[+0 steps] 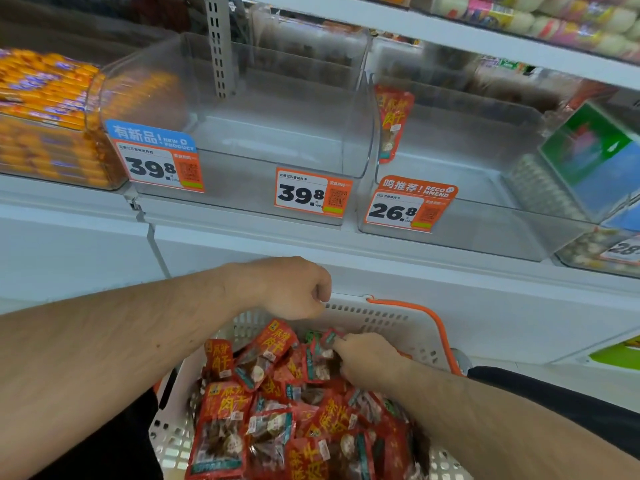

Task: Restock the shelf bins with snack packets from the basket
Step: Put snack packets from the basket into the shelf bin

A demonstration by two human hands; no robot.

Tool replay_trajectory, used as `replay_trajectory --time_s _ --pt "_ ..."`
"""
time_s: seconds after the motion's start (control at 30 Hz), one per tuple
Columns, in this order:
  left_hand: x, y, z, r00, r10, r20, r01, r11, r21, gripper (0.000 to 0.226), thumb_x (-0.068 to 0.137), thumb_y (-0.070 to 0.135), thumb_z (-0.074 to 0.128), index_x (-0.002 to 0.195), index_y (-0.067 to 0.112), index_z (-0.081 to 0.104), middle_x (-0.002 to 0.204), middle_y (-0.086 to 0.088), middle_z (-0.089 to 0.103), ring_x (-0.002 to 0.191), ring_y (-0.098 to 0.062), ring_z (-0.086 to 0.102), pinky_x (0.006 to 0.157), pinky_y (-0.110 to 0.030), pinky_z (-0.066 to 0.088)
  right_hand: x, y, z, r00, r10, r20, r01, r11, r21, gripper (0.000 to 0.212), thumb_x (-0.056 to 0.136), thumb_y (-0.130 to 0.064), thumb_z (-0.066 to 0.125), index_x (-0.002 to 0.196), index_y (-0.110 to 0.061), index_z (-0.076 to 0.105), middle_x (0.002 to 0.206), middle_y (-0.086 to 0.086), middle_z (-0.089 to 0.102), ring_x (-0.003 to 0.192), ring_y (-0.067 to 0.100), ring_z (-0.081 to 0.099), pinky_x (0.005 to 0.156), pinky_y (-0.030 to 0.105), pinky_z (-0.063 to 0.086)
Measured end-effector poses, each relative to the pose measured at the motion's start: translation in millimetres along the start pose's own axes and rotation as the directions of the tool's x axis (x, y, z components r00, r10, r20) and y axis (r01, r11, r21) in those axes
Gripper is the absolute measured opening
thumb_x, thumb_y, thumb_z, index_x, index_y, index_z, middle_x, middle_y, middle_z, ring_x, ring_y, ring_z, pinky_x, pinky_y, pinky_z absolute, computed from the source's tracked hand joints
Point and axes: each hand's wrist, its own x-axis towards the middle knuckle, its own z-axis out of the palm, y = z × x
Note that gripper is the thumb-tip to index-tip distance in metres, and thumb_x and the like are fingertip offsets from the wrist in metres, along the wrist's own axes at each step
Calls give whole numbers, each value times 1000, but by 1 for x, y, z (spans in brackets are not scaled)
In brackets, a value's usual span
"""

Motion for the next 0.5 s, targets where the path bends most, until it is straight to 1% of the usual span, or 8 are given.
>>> replay_trajectory --time_s 0.07,0.13,0.2,0.27,0.3,0.37,0.43,0.5 --pt "0 -2 0 1000 -1 -4 1 1000 19 35 94 32 55 129 25 53 129 6 57 113 -13 54 93 -28 45 -6 6 -18 999 0 -36 1 1000 29 27 93 -14 52 118 -16 60 110 7 66 93 26 64 72 35 53" --pt "0 -5 -1 1000 5 -21 -4 1000 24 50 94 37 58 140 22 45 140 4 50 125 -14 49 102 -27 40 -13 13 -43 996 39 -84 -22 982 189 32 94 -13 49 123 -20 61 104 7 66 81 22 58 58 27 43" --pt "0 -8 -3 1000 -4 -31 3 1000 -24 66 91 42 62 148 19 36 147 2 43 132 -15 43 106 -26 36 -19 23 -68 992 73 -106 -25 918 397 24 98 -15 48 116 -18 64 99 6 65 85 23 57 64 29 42" --pt "-1 -9 -3 998 -10 -54 7 998 -69 71 88 45 66 147 19 36 145 1 45 130 -15 45 103 -25 37 -23 33 -87 990 97 -105 -20 819 573 15 99 -15 51 96 -13 66 87 3 63 80 19 58 67 25 40" --pt "-1 -10 -3 996 1 -91 -8 997 -80 66 86 43 69 143 19 43 139 1 51 123 -14 50 99 -24 40 -26 36 -94 991 101 -91 -16 752 659 15 98 -14 53 90 -10 65 83 7 65 75 19 59 67 24 41" --pt "0 -6 -3 975 32 -222 -58 992 -111 46 83 35 74 124 20 58 119 1 62 104 -15 58 87 -25 46 -31 41 -102 990 107 -95 18 571 821 15 96 -11 56 96 1 66 91 17 70 76 23 61 73 30 43" --pt "0 0 -3 934 35 -357 -107 977 -185 37 79 30 77 112 18 63 103 1 66 91 -16 61 78 -26 47 -38 42 -107 984 145 -107 48 362 931 16 96 -3 56 104 7 66 96 22 70 82 23 60 77 36 45" --pt "1 6 -4 899 11 -437 -143 952 -270 30 78 27 79 104 21 64 94 5 66 83 -12 62 69 -20 45 -44 41 -108 981 180 -71 41 166 985 19 97 -1 55 109 8 66 105 28 69 87 27 62 80 37 48"
